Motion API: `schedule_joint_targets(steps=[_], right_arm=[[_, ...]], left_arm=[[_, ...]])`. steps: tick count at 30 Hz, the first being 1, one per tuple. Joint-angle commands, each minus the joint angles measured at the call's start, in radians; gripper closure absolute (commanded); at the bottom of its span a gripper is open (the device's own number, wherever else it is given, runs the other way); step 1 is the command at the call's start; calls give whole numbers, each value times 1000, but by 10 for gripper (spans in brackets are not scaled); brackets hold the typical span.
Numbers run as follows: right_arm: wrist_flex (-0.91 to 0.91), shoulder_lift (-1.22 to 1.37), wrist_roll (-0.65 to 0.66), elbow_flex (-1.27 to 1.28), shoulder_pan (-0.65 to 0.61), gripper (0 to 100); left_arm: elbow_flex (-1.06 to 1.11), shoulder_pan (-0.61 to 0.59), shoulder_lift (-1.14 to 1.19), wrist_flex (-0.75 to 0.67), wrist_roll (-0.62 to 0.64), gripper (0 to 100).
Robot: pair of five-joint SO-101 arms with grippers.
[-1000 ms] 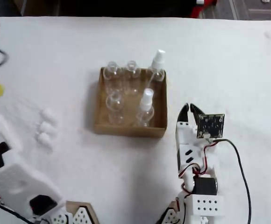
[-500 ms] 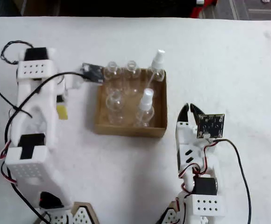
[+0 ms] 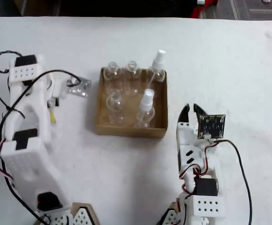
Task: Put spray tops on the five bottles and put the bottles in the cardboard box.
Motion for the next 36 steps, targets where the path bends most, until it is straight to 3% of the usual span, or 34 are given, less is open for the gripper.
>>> schedule_joint_targets(steps=[1, 28, 36], right_arm=[[-21, -1, 11, 9, 5, 923], [-15, 1, 11, 9, 4, 923], [-15, 1, 11, 9, 4, 923]], left_arm=[[-3, -30, 27, -81, -12, 793], [18, -44, 134, -189, -92, 795], [21, -42, 143, -189, -91, 951]])
